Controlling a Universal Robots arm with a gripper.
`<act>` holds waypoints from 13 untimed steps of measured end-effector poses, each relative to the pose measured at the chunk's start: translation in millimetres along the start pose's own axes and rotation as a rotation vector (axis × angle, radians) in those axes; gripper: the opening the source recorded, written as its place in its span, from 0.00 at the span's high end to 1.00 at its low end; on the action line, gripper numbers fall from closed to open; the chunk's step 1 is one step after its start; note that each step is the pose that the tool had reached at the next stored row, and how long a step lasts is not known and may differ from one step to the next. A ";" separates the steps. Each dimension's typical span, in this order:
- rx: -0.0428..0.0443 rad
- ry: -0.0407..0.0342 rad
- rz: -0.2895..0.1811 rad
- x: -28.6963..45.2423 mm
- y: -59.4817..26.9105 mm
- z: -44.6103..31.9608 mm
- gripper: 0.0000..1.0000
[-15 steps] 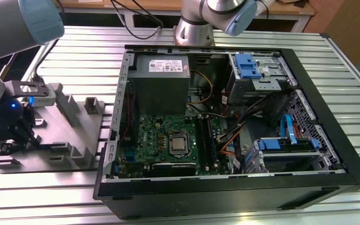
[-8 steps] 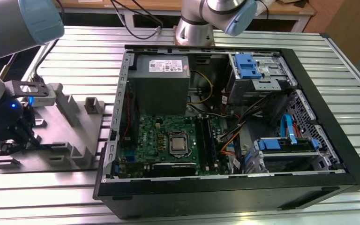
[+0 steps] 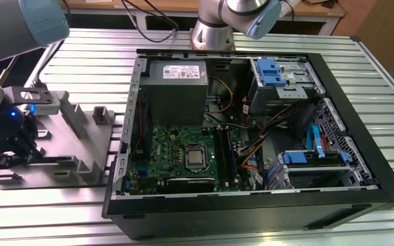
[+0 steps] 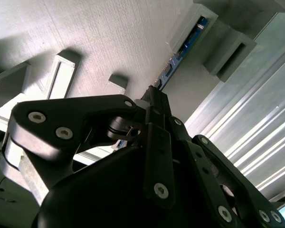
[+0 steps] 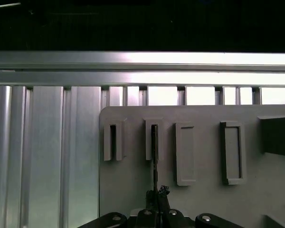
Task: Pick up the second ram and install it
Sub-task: 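Pick up the second ram and move it above second insertion slot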
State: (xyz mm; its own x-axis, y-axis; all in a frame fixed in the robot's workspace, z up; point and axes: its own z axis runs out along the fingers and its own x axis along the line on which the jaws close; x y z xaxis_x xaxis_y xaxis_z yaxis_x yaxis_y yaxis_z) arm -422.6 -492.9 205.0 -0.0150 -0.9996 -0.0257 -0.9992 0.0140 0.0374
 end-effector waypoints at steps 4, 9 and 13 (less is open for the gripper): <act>0.0000 0.0000 0.000 0.0 0.0 -0.5 0.89; 0.0000 0.0000 0.000 0.0 0.0 -1.0 0.89; 0.0000 -0.0001 0.000 -0.1 0.1 -1.4 0.89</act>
State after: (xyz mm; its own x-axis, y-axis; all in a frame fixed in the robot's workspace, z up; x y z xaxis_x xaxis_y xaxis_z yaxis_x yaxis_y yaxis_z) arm -422.6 -492.8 206.4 -0.0149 -0.9996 -0.0258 -0.9992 0.0140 0.0374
